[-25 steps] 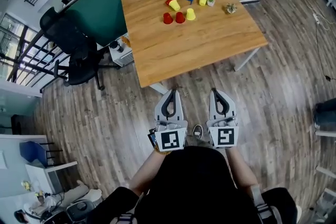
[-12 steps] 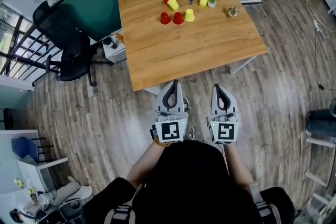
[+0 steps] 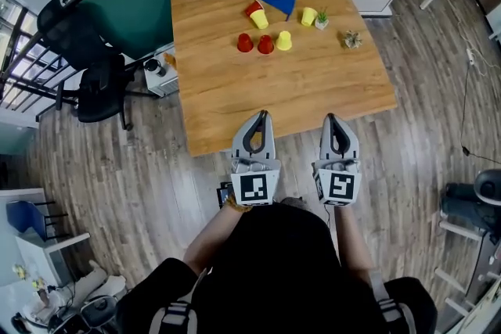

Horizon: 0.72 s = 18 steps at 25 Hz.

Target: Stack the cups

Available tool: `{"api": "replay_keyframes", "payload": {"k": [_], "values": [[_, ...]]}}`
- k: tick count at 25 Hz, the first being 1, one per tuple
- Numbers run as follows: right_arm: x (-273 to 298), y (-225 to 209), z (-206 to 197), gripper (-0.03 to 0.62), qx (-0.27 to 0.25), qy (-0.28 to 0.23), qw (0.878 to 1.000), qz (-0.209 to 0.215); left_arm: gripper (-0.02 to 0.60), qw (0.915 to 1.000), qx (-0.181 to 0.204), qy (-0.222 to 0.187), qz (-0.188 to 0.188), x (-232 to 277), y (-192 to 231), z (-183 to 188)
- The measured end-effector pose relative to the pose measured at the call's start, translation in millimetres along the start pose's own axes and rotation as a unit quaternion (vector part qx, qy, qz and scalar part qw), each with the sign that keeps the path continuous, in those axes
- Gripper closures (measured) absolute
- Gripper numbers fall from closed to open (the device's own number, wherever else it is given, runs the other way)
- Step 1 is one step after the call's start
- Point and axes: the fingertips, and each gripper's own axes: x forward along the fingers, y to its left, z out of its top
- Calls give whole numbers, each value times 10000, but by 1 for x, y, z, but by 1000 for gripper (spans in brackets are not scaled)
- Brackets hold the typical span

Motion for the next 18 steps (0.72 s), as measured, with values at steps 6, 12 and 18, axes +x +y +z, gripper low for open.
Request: {"api": "replay_keyframes", "payload": {"k": [6, 12, 18], "values": [[48, -24, 2, 586, -6, 1, 10000, -73, 557, 9999, 73, 26, 82, 49, 15, -11], [102, -42, -14, 586, 52, 100, 9997, 222, 557, 9989, 96, 163, 435, 82, 26, -24], [179, -63, -26, 586, -176, 63, 9962, 848, 557, 9938, 119, 410, 1022, 123, 35, -45]]}}
